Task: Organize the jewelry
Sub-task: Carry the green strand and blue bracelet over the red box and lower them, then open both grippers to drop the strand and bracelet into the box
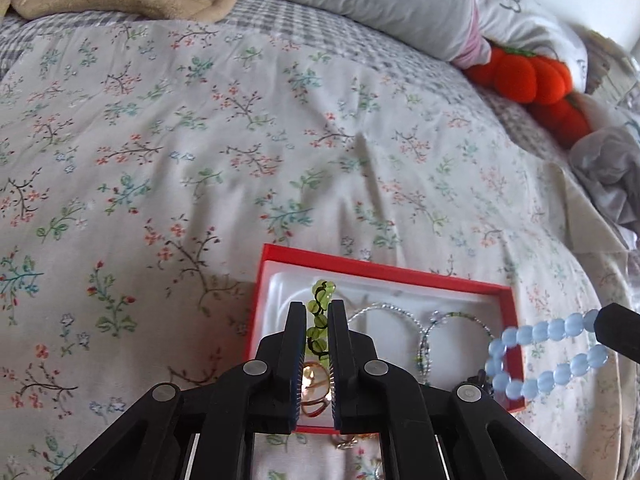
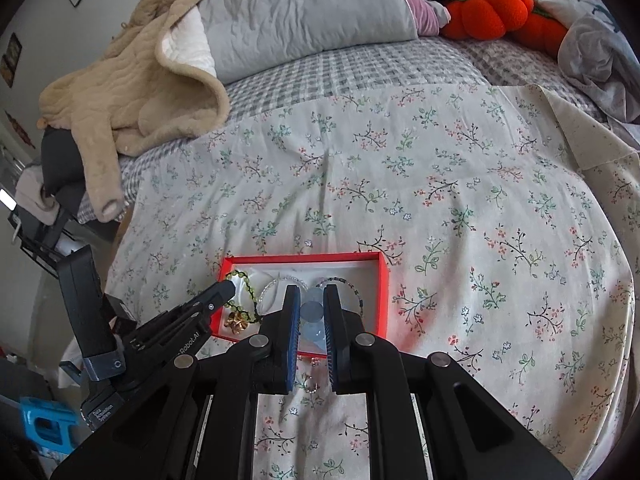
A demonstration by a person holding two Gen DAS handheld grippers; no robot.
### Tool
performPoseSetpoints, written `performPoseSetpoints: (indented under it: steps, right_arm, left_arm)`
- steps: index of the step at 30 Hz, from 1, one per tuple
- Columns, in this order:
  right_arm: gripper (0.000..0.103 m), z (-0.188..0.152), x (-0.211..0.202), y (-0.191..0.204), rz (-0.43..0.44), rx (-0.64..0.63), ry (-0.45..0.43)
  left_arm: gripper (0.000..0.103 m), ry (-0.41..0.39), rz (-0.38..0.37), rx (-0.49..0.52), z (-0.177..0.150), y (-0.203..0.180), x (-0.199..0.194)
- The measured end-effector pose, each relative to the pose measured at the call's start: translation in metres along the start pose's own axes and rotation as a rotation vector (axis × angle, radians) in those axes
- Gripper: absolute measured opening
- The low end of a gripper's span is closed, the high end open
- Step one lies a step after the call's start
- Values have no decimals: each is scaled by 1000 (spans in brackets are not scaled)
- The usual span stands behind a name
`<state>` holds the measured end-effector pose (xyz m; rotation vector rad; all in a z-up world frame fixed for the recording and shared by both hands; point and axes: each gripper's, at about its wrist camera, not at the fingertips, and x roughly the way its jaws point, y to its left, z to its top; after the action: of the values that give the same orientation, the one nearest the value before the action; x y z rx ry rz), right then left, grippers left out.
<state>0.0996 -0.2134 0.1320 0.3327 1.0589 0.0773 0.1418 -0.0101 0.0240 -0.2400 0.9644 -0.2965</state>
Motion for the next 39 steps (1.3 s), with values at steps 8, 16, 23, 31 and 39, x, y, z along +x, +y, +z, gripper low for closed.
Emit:
performPoseSetpoints:
  steps: [8,16,23,31,39]
  right_arm:
    - [12,1,10,20,3,-27,1]
    - [12,-3,29,46,38,-75,17]
    - [12,-4,48,35,14,-56,45]
    - [13,-1,63,4,-71,-44,56]
    - [32,-5,60,-10,-88,-7,88]
  left_arm:
    - [34,-30,34,12,-5,7,-28]
    - [40,-29,90,-23,-12,27,-39]
    - [40,-9,106,-37,-19,33,-37]
    - [40,2,111,-9,-23,26,-36]
    - [52,22,135,37,-26,21,-35]
